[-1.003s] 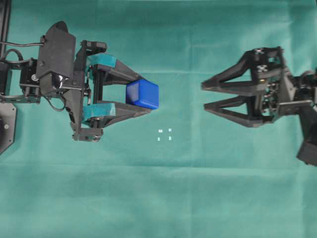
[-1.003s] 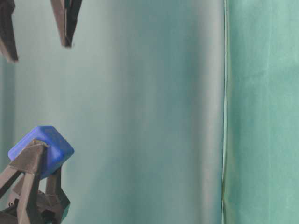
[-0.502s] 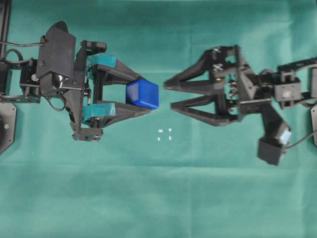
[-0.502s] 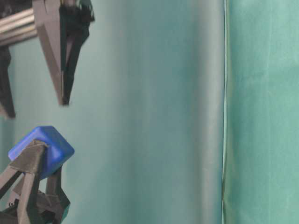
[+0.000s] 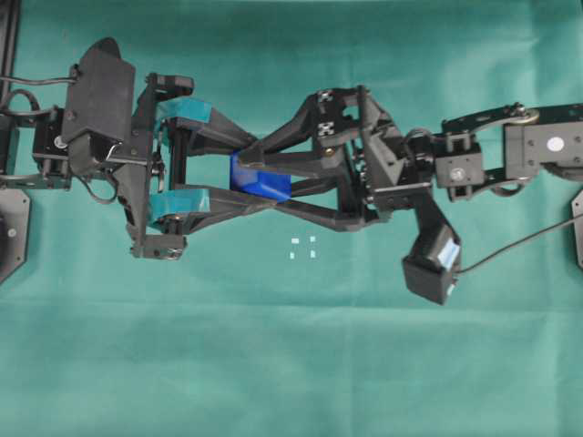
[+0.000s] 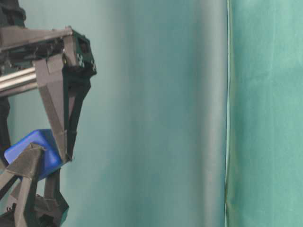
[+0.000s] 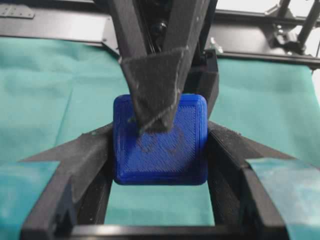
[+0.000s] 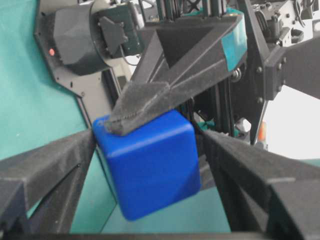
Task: Handover the blue block to the right arm after grasping it with the left arm, then place it in the designated position.
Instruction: 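Close the right gripper on the cube's right side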
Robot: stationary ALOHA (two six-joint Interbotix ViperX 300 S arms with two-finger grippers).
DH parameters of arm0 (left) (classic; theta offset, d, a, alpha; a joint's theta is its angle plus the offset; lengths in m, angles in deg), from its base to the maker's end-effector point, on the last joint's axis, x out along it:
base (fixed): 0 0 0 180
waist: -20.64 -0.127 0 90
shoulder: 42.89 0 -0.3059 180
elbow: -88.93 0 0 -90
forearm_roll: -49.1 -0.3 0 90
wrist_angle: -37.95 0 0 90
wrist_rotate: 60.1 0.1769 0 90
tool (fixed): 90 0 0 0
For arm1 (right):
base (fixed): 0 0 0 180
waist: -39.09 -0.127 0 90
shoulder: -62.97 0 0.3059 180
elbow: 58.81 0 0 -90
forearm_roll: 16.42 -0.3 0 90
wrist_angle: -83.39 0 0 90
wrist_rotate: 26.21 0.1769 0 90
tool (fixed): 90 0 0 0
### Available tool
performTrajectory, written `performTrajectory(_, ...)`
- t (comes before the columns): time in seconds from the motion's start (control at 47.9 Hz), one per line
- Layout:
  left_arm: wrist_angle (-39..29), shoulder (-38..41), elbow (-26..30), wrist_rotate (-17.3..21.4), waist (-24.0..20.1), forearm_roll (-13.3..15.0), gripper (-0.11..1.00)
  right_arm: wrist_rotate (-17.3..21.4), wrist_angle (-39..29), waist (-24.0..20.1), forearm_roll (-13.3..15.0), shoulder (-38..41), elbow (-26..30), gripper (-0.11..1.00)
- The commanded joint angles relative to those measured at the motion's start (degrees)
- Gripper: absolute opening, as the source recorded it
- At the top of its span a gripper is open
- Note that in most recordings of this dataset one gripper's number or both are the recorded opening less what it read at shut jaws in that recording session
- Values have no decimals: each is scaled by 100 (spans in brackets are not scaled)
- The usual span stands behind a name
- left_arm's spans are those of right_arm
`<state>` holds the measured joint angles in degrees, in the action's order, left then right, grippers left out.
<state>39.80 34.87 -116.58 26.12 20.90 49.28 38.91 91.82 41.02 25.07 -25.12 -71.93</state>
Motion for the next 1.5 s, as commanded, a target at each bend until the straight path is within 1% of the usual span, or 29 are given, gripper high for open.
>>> performTrajectory(0.0, 35, -79, 53, 0, -9, 9, 46, 18, 35, 0, 9, -18, 246, 93)
performTrajectory(0.209, 35, -79, 53, 0, -9, 9, 47, 9, 18, 0, 9, 18, 299, 92)
performTrajectory(0.313, 35, -79, 53, 9, -9, 9, 46, 9, -44, 0, 9, 18, 290, 87)
performTrajectory(0.376, 26, -79, 53, 9, -9, 9, 46, 44, -149, 0, 9, 18, 290, 79)
performTrajectory(0.46, 18, -70, 53, 9, -9, 9, 47, 53, -220, 0, 9, 18, 290, 59)
performTrajectory(0.481, 9, -70, 53, 0, -9, 9, 47, 53, -229, 0, 9, 18, 299, 57)
performTrajectory(0.94, -35, -79, 79, 35, -9, 0, 46, 44, -387, 0, 9, 18, 299, 57)
performTrajectory(1.421, -105, -79, 158, 9, -9, 0, 47, 44, -387, 0, 9, 18, 299, 57)
performTrajectory(1.442, -105, -79, 158, 9, -9, 0, 48, 44, -378, 0, 9, 18, 290, 57)
performTrajectory(1.463, -105, -79, 167, 9, -9, 0, 52, 44, -387, 0, 9, 18, 290, 57)
performTrajectory(1.484, -105, -79, 158, 9, -9, -9, 58, 44, -378, 0, 9, 18, 299, 57)
